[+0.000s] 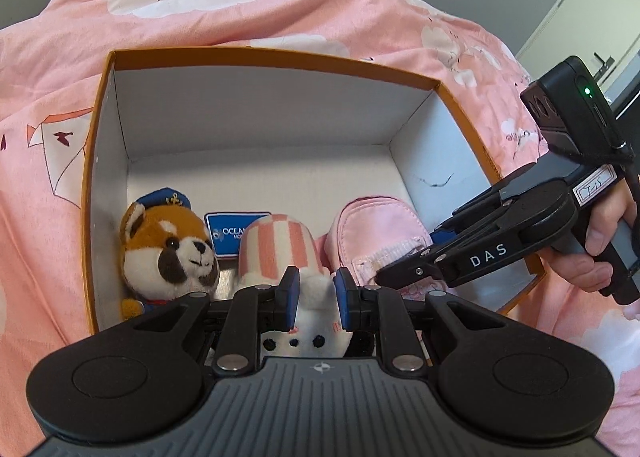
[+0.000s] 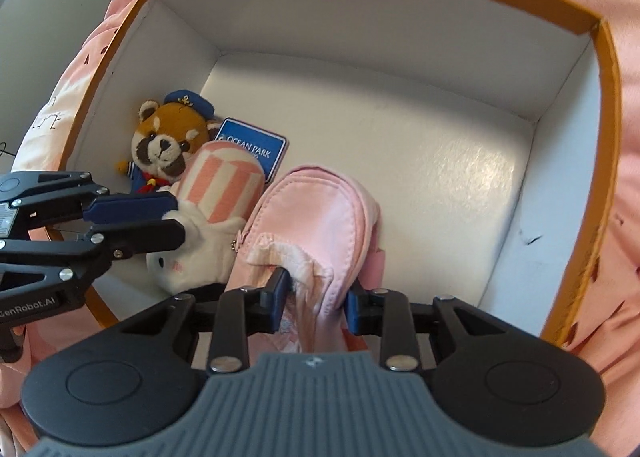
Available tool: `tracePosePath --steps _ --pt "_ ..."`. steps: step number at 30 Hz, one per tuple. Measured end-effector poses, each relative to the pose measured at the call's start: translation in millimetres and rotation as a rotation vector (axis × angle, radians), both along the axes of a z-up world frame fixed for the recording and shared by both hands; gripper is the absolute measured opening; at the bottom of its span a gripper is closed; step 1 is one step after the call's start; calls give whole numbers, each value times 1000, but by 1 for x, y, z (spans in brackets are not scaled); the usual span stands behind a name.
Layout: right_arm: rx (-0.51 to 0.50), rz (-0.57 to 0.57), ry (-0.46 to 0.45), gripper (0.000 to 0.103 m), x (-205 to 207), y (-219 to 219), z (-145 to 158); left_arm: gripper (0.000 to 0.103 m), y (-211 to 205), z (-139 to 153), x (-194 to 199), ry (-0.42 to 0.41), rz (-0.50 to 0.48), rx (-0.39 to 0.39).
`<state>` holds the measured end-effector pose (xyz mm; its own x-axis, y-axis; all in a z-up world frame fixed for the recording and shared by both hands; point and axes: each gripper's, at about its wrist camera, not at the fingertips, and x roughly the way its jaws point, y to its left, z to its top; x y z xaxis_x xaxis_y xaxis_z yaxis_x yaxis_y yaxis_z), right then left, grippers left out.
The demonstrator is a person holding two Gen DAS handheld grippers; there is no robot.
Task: Organize objects
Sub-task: 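Lower the pink pouch into the box and open the right gripper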
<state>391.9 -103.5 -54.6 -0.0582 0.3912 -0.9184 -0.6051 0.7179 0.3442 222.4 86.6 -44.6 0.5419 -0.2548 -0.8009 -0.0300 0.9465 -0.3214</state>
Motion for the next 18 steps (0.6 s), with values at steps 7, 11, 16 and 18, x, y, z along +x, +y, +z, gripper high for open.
tracePosePath --steps 7,11,16,18 --pt "-11 -21 -3 31 -16 1 2 21 -1 -2 -14 13 -7 0" --pt "-16 -62 25 30 -24 -1 4 21 -3 -4 -20 1 3 5" --pt "-26 -99 15 35 -26 -1 3 21 -12 -4 -20 -29 11 49" --pt "-38 -93 -10 40 -27 1 6 21 -13 -3 -21 -43 17 58"
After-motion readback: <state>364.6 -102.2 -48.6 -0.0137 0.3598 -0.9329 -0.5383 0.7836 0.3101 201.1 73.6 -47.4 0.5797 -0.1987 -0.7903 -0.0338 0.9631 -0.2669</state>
